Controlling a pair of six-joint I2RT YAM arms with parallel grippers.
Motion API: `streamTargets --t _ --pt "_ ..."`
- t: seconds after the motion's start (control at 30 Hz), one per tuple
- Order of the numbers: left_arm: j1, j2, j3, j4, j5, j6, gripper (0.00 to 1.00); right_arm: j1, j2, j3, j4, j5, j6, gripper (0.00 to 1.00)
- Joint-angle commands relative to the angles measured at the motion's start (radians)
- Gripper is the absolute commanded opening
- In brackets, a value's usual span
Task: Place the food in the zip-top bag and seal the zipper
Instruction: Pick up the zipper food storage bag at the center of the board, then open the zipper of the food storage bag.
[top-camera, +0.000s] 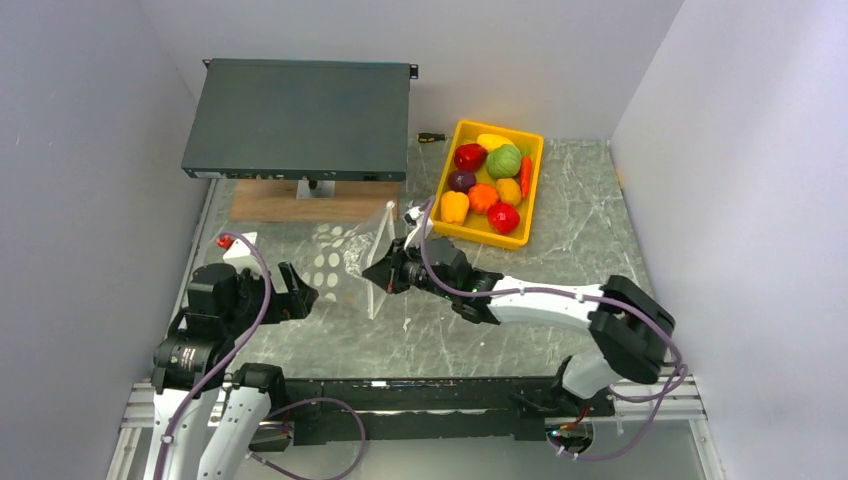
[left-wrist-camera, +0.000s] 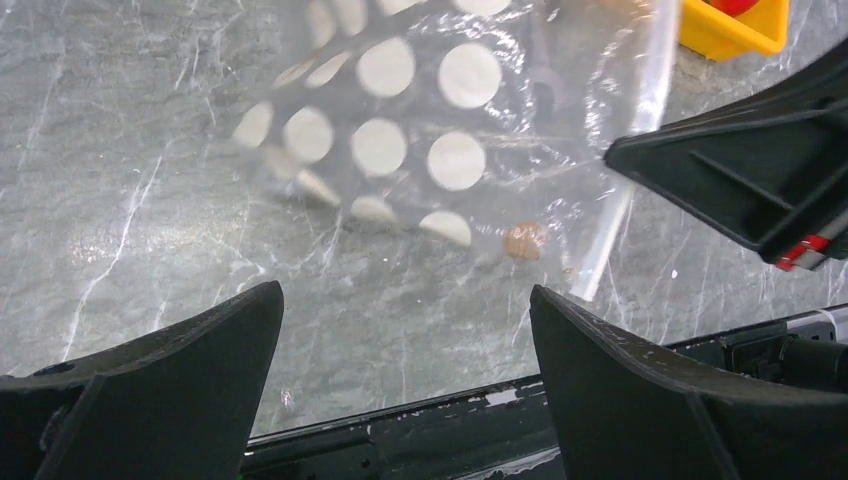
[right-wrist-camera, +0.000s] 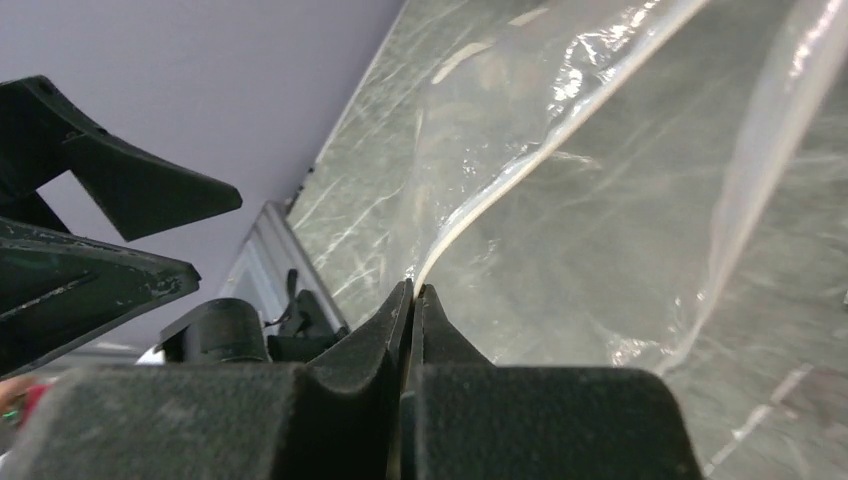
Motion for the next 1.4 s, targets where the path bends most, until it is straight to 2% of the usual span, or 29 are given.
streamTargets --t 0.0,0.1,0.2,0.33,0.43,0.63,0.7,0.83,0.97,1.13,1.23,1.37 --pt "0.006 -0.026 -0.004 0.041 0.015 0.003 0.99 0.085 -0.089 0.139 -0.32 0.261 -0.261 0.0" --pt "0.006 -0.04 0.0 0.049 0.013 0.001 0.99 0.157 -0.038 0.238 -0.386 0.3 -0.341 0.0" --pt "0.005 -0.049 0.009 0.07 0.035 -0.026 0.99 0.216 0.036 0.306 -0.379 0.264 -0.364 0.0" --pt "0.005 -0.05 0.047 0.085 0.102 -0.151 0.91 0.277 0.112 0.366 -0.322 0.177 -0.397 0.0" --pt "0.006 -0.071 0.066 0.088 0.105 -0.213 0.88 0.291 0.118 0.349 -0.239 0.102 -0.387 0.0" --pt "0.005 -0.091 0.089 0.069 0.099 -0.204 0.87 0.291 0.083 0.276 -0.124 0.046 -0.367 0.0" --pt "0.006 -0.083 0.075 0.083 0.106 -0.19 0.84 0.291 0.089 0.276 -0.11 0.025 -0.357 0.0" --pt "0.005 -0.045 0.074 0.085 0.1 -0.163 0.63 0.291 0.108 0.293 -0.093 0.008 -0.326 0.0" --pt "0.005 -0.048 0.078 0.071 0.078 -0.135 0.49 0.291 0.117 0.305 -0.097 0.025 -0.311 0.0" --pt "0.006 -0.022 0.059 0.082 0.093 -0.105 0.42 0.29 0.15 0.348 -0.121 0.018 -0.297 0.0" --pt "0.005 0.004 0.064 0.063 0.048 -0.063 0.33 0.291 0.159 0.351 -0.112 0.022 -0.281 0.0" --pt "0.005 0.01 0.071 0.042 0.007 -0.039 0.38 0.298 0.173 0.409 -0.207 0.072 -0.285 0.0"
